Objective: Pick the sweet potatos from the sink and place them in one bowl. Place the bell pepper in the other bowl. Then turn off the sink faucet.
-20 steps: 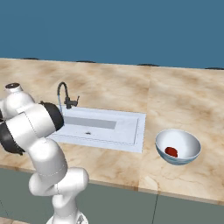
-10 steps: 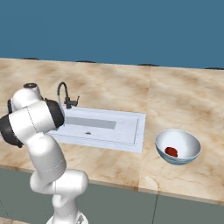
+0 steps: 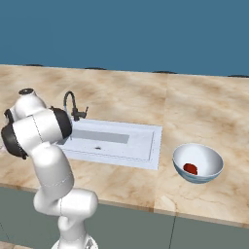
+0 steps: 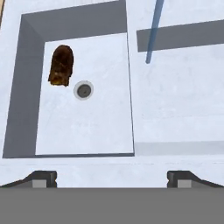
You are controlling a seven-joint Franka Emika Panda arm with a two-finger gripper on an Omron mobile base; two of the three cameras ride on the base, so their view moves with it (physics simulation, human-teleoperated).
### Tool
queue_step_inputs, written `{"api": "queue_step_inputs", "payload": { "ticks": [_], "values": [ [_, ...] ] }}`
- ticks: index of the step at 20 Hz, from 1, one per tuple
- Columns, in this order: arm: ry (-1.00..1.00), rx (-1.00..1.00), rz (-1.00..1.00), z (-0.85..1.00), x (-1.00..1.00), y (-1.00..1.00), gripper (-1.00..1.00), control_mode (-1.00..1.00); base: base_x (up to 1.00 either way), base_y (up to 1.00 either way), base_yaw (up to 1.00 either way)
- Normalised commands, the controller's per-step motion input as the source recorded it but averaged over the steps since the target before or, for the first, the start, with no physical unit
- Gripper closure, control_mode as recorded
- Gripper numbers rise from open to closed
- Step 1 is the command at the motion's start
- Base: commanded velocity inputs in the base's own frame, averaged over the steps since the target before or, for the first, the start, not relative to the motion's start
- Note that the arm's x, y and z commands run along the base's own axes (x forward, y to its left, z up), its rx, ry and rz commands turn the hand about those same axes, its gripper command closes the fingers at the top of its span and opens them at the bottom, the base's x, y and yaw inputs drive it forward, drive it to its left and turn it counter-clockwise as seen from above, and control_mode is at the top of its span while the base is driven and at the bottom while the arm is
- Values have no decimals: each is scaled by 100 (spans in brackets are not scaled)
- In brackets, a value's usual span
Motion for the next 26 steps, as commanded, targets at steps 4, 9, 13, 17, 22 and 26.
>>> {"api": "queue_step_inputs", "payload": {
  "ticks": [4, 9, 13, 17, 22, 26],
  "values": [
    [0, 0, -13, -11, 13, 4, -100, -100, 0, 0, 0],
    [-1, 0, -4, -17, 15, 6, -100, -100, 0, 0, 0],
    [-5, 0, 0, -21, 27, 10, -100, -100, 0, 0, 0],
    [-5, 0, 0, -19, 35, 19, -100, -100, 0, 0, 0],
    [0, 0, 0, -12, 27, 33, -100, -100, 0, 0, 0],
    [0, 0, 3, -15, 25, 22, -100, -100, 0, 0, 0]
  ]
}}
